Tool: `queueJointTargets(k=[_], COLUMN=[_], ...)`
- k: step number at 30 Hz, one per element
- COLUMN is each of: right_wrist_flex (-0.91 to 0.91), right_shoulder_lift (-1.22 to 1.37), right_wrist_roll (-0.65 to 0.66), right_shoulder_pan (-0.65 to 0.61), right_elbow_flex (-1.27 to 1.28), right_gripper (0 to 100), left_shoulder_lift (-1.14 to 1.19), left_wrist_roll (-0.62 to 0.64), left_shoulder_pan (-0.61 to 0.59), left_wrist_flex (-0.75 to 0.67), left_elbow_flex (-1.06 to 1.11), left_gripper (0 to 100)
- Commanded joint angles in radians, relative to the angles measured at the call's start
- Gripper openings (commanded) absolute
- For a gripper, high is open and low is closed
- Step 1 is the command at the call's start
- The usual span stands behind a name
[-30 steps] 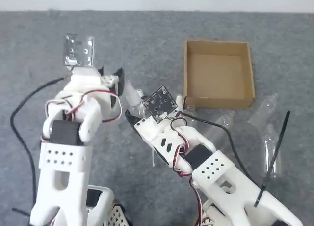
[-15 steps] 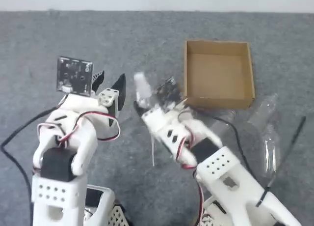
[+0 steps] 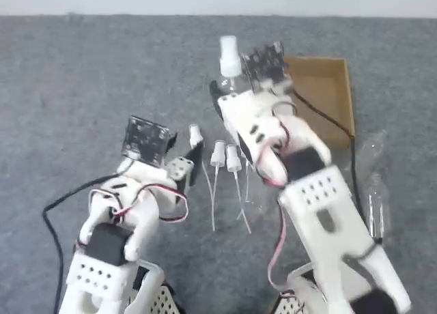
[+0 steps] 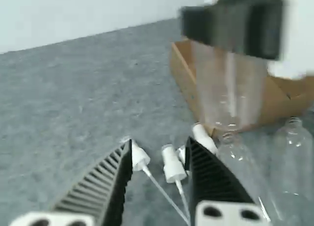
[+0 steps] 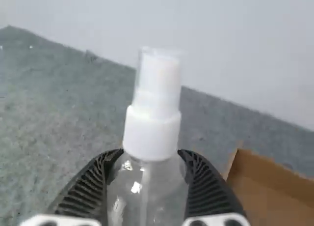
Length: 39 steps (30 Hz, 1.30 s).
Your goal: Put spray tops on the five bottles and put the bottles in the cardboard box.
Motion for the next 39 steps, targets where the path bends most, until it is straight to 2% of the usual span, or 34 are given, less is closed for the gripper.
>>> queueJointTargets(k=[1, 3, 9, 18, 27, 32, 39], right_wrist_flex=[0.064, 0.107, 0.243, 0.354, 0.338, 0.2, -0.012], right_shoulder_lift=[0.097, 0.143, 0.131, -0.061, -0.114, -0.11, 0.056], right_wrist_roll=[-0.049, -0.061, -0.057, -0.057, -0.055, 0.035, 0.051], right_shoulder_pan=[-0.031, -0.074, -0.173, -0.14, -0.022, 0.113, 0.3], right_elbow_flex=[-0.19, -0.244, -0.301, -0.232, -0.173, -0.161, -0.161], right_gripper=[0.5, 0.5, 0.5, 0.5, 0.5, 0.5, 0.5], left_shoulder_lift=[-0.078, -0.101, -0.114, -0.114, -0.114, -0.121, -0.121], left_wrist_roll=[0.003, 0.023, 0.029, 0.029, 0.029, 0.029, 0.029], left_shoulder_pan=[0.054, 0.063, 0.015, 0.006, 0.008, 0.008, -0.002], left_wrist_flex=[-0.049, -0.063, -0.133, -0.141, -0.141, -0.146, -0.146], left_elbow_flex=[0.031, 0.058, 0.111, 0.125, 0.125, 0.148, 0.15], left_gripper=[28, 32, 32, 32, 32, 31, 19])
